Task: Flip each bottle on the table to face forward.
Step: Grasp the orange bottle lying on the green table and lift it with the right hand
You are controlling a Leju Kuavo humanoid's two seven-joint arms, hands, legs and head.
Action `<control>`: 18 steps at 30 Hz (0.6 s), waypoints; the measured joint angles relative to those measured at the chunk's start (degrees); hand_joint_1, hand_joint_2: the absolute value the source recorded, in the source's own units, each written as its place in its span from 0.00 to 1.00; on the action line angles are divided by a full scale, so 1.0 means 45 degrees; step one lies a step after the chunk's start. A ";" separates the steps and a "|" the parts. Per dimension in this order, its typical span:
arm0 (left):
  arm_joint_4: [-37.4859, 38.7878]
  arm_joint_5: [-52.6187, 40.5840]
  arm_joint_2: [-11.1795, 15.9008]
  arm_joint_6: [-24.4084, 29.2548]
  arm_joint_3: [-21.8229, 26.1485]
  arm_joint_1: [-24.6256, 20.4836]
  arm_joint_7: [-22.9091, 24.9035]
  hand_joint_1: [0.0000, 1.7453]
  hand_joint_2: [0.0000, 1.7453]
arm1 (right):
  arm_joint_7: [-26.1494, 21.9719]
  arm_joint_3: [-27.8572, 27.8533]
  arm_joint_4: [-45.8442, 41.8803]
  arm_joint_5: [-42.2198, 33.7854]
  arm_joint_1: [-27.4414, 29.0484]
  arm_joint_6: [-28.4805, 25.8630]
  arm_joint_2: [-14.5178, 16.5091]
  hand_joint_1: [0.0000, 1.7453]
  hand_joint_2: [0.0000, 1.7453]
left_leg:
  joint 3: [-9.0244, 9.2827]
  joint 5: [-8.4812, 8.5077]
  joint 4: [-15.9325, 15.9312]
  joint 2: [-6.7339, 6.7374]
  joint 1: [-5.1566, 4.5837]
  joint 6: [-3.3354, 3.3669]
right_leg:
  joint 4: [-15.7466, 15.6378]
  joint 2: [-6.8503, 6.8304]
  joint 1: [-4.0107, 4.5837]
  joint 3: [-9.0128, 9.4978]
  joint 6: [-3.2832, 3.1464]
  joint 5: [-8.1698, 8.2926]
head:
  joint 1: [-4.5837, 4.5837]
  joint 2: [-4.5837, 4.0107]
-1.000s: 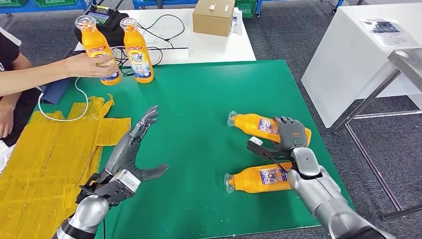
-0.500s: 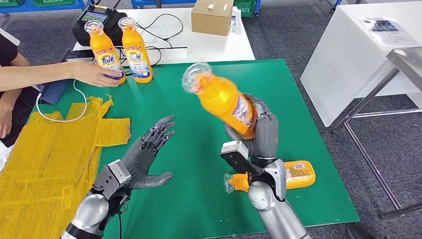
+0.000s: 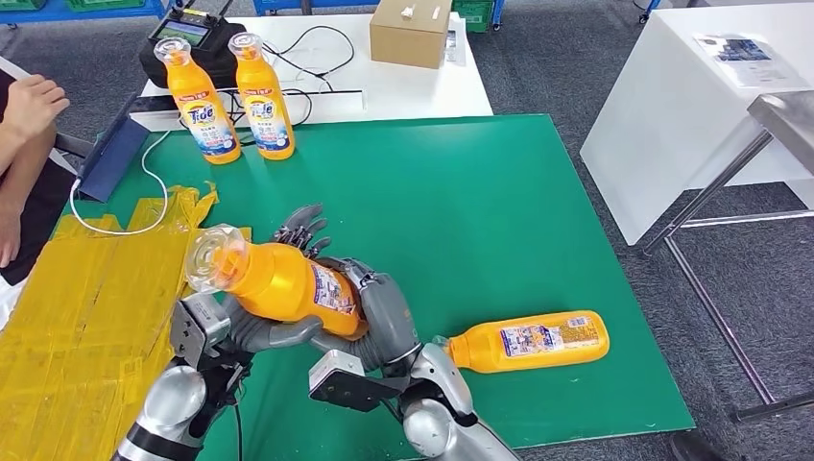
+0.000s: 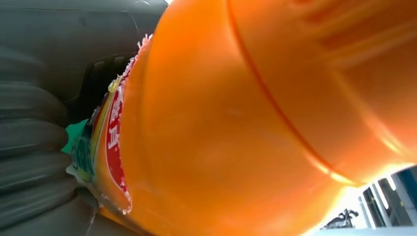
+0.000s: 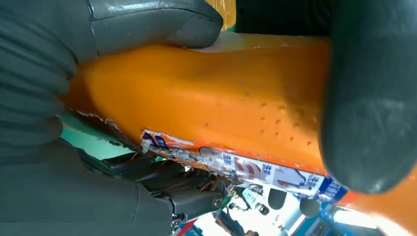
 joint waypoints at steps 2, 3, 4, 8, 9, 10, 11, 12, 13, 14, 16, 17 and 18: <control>-0.0080 0.0034 0.0000 0.0118 0.0113 0.0160 -0.0043 0.00 1.00 | 0.0010 0.0191 0.0279 0.0016 -0.0157 0.0101 0.0002 0.99 1.00 | 0.0000 0.0000 0.0000 0.0000 -0.0003 0.0000 | -0.0001 0.0000 -0.0002 -0.0001 0.0001 0.0001 | 0.0001 0.0000; -0.0149 0.0038 0.0000 0.0215 0.0169 0.0252 -0.0086 0.00 1.00 | 0.0016 0.0298 0.0413 0.0033 -0.0229 0.0208 0.0001 0.99 1.00 | 0.0001 0.0000 0.0000 0.0002 -0.0005 0.0000 | -0.0002 0.0000 -0.0002 -0.0001 0.0001 0.0001 | 0.0001 0.0000; -0.0237 0.0045 -0.0002 0.0333 0.0226 0.0353 -0.0142 0.00 1.00 | 0.0022 0.0413 0.0551 0.0051 -0.0299 0.0337 0.0002 0.99 1.00 | 0.0002 0.0000 0.0000 0.0005 -0.0007 0.0000 | -0.0002 0.0001 -0.0002 -0.0002 0.0001 0.0002 | 0.0001 0.0000; -0.0719 0.0128 -0.0098 0.0842 0.0469 0.0770 -0.0391 0.95 1.00 | 0.0028 0.0799 0.1074 0.0062 -0.0548 0.0568 0.0023 0.99 1.00 | 0.0005 0.0000 0.0001 0.0011 -0.0008 -0.0001 | -0.0002 0.0008 0.0001 -0.0010 0.0001 0.0002 | -0.0001 0.0000; -0.0853 0.0142 -0.0132 0.0962 0.0529 0.0863 -0.0454 0.95 1.00 | 0.0029 0.0866 0.1186 0.0060 -0.0602 0.0568 0.0037 0.99 1.00 | 0.0006 0.0000 0.0001 0.0013 -0.0008 -0.0001 | -0.0002 0.0011 0.0002 -0.0012 0.0001 0.0002 | -0.0001 0.0000; -0.0967 0.0152 -0.0163 0.1056 0.0577 0.0944 -0.0500 0.95 1.00 | 0.0030 0.0912 0.1273 0.0057 -0.0653 0.0568 0.0052 0.99 1.00 | 0.0006 -0.0001 0.0001 0.0016 -0.0007 -0.0001 | -0.0001 0.0013 0.0003 -0.0014 0.0001 0.0002 | -0.0003 0.0000; -0.1067 0.0159 -0.0192 0.1119 0.0619 0.1011 -0.0528 0.95 1.00 | 0.0032 0.0950 0.1348 0.0056 -0.0700 0.0568 0.0064 0.99 1.00 | 0.0006 -0.0001 0.0001 0.0018 -0.0006 -0.0002 | -0.0001 0.0015 0.0003 -0.0016 0.0001 0.0002 | -0.0003 0.0000; -0.1143 0.0164 -0.0223 0.1153 0.0658 0.1063 -0.0540 0.96 1.00 | 0.0032 0.0976 0.1406 0.0054 -0.0739 0.0568 0.0076 0.99 1.00 | 0.0006 -0.0001 0.0001 0.0019 -0.0006 -0.0002 | -0.0001 0.0016 0.0004 -0.0017 0.0000 0.0001 | -0.0001 0.0000; -0.1201 0.0170 -0.0253 0.1172 0.0692 0.1108 -0.0545 0.97 1.00 | 0.0032 0.0998 0.1451 0.0053 -0.0773 0.0567 0.0087 0.99 1.00 | 0.0006 -0.0002 0.0001 0.0020 -0.0005 -0.0003 | -0.0001 0.0017 0.0003 -0.0017 0.0000 0.0001 | -0.0003 0.0000; -0.1250 0.0180 -0.0278 0.1178 0.0724 0.1145 -0.0545 0.99 1.00 | 0.0032 0.1021 0.1491 0.0053 -0.0804 0.0567 0.0096 0.99 1.00 | 0.0006 -0.0002 0.0001 0.0021 -0.0005 -0.0003 | -0.0001 0.0017 0.0003 -0.0018 0.0000 0.0001 | -0.0003 0.0000; -0.1327 0.0209 -0.0311 0.1191 0.0769 0.1205 -0.0553 1.00 1.00 | 0.0032 0.1076 0.1555 0.0052 -0.0853 0.0565 0.0103 0.99 1.00 | 0.0005 -0.0003 0.0001 0.0025 -0.0006 -0.0004 | -0.0001 0.0017 0.0003 -0.0019 0.0000 0.0001 | -0.0003 0.0000; -0.1354 0.0220 -0.0318 0.1213 0.0781 0.1226 -0.0570 1.00 1.00 | 0.0032 0.1098 0.1578 0.0051 -0.0869 0.0565 0.0104 0.99 1.00 | 0.0006 -0.0003 0.0001 0.0025 -0.0006 -0.0004 | -0.0002 0.0018 0.0002 -0.0020 0.0000 0.0001 | -0.0001 0.0000; -0.1371 0.0224 -0.0323 0.1242 0.0788 0.1241 -0.0590 1.00 1.00 | 0.0032 0.1113 0.1601 0.0045 -0.0883 0.0563 0.0108 0.99 1.00 | 0.0005 -0.0003 0.0001 0.0025 -0.0006 -0.0004 | -0.0002 0.0018 0.0002 -0.0020 0.0000 0.0001 | 0.0000 0.0000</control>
